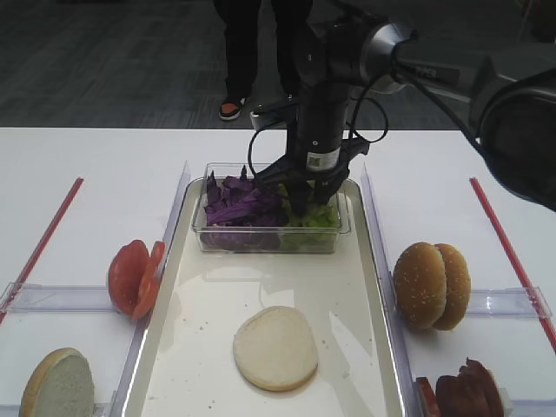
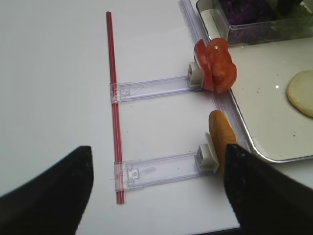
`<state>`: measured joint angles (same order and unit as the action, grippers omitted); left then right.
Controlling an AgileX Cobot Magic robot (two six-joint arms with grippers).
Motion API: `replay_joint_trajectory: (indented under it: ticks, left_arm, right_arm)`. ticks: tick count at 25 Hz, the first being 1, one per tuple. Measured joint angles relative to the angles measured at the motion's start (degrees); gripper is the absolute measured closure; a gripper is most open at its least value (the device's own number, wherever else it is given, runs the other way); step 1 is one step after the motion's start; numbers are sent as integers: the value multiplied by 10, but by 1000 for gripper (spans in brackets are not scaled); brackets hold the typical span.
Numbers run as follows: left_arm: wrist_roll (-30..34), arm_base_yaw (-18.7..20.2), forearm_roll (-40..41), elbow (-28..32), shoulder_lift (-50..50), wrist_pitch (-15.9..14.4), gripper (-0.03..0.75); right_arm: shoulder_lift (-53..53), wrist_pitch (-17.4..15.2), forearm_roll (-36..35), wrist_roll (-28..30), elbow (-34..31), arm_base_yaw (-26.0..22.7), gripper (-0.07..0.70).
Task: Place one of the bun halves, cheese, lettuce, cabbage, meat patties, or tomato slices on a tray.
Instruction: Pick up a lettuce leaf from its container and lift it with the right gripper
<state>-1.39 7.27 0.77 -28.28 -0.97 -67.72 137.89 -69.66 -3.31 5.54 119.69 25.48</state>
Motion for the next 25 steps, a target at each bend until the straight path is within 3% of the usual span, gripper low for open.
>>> replay_joint_trajectory:
  ticks: [25]
  left_arm:
    - [0, 0, 0, 0, 0, 0, 193]
  right_arm:
    - [-13, -4, -6, -1, 0, 0, 472]
